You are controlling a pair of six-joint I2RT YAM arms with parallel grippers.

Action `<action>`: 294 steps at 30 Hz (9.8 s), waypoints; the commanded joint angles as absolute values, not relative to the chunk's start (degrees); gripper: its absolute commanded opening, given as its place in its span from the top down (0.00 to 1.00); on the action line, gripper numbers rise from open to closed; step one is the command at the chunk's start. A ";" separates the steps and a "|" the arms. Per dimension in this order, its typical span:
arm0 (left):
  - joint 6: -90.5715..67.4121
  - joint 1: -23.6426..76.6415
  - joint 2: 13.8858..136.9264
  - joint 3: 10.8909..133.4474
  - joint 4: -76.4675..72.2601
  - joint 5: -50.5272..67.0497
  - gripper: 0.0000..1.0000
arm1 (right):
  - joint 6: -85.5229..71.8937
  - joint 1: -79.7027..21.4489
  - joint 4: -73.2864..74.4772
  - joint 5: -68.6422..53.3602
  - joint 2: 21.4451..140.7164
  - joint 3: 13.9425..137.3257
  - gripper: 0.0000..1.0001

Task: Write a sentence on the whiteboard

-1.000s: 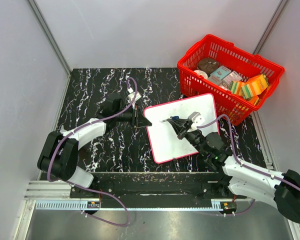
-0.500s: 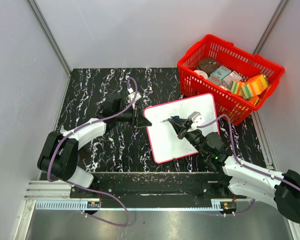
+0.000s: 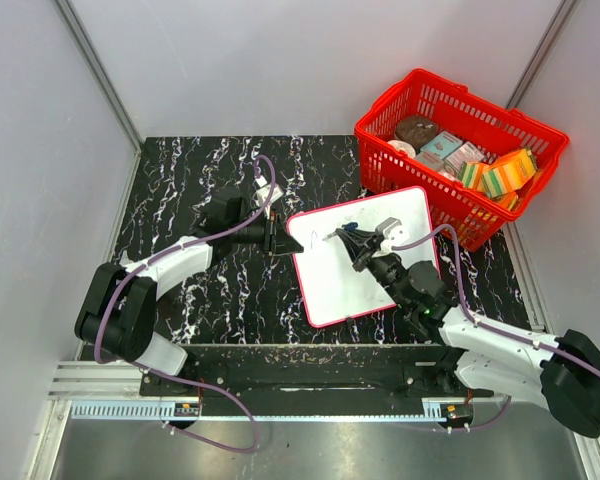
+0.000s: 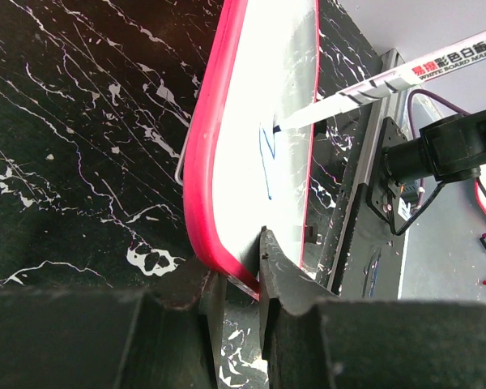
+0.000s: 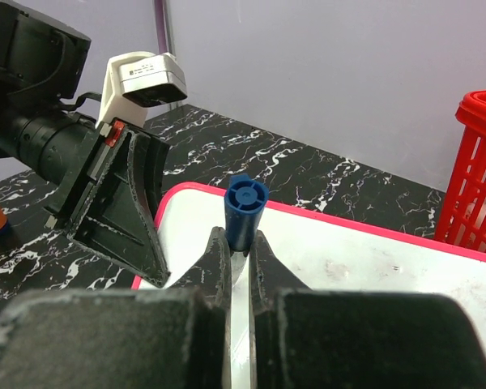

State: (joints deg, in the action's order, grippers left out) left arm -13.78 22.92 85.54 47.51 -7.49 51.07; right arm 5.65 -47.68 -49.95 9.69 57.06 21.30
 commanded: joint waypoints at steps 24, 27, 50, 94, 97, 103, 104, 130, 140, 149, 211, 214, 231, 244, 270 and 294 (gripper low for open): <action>-1.76 25.14 85.87 46.14 -2.73 44.38 1.00 | 6.16 -47.99 -50.54 10.99 49.67 22.33 1.00; -1.76 25.14 85.69 46.05 -2.72 44.30 1.00 | 5.80 -47.81 -48.96 10.99 46.68 21.27 1.00; -1.58 25.31 85.17 45.35 -2.64 43.59 1.00 | 3.96 -47.90 -49.31 9.84 51.42 19.95 1.00; -1.05 25.75 85.43 45.35 -1.93 43.24 1.00 | 3.78 -47.90 -53.26 14.50 53.70 18.99 1.00; -1.05 25.75 85.34 45.26 -1.85 43.24 1.00 | 3.69 -47.90 -54.22 13.54 53.88 18.46 1.00; -0.88 25.75 85.34 45.35 -1.67 42.98 1.00 | 3.16 -47.81 -50.81 11.87 53.09 18.90 1.00; -0.88 25.75 85.43 45.35 -1.67 42.89 1.00 | 2.73 -47.90 -50.45 11.78 52.65 18.81 1.00; -0.70 25.84 84.99 45.35 -1.41 42.36 1.00 | 2.20 -47.90 -46.58 18.37 48.34 17.67 1.00; -0.53 25.93 84.99 45.35 -1.14 42.10 1.00 | 2.37 -47.81 -43.60 12.92 43.77 19.51 1.00; -0.44 26.02 84.90 45.53 -0.88 41.92 1.00 | 2.99 -47.81 -45.17 14.76 47.37 21.53 1.00; 0.97 26.63 85.34 45.97 1.05 40.96 1.00 | -6.86 -32.34 -49.13 -2.99 48.78 18.54 1.00; 1.05 26.72 85.34 45.97 0.97 41.04 1.00 | -6.86 -32.43 -48.52 -2.55 48.95 18.46 1.00; 1.05 26.81 85.25 46.05 0.97 40.78 1.00 | -8.17 -32.43 -43.51 -1.93 46.67 17.05 1.00; 1.14 26.89 85.17 45.88 1.14 40.61 1.00 | -8.00 -32.43 -41.84 1.13 46.14 17.05 1.00; 1.58 27.25 85.34 46.05 1.49 40.08 1.00 | -8.35 -32.43 -47.99 3.34 48.69 18.28 1.00; 1.67 27.33 85.08 46.05 1.76 39.82 1.00 | -8.96 -32.43 -44.91 1.76 46.06 16.96 1.00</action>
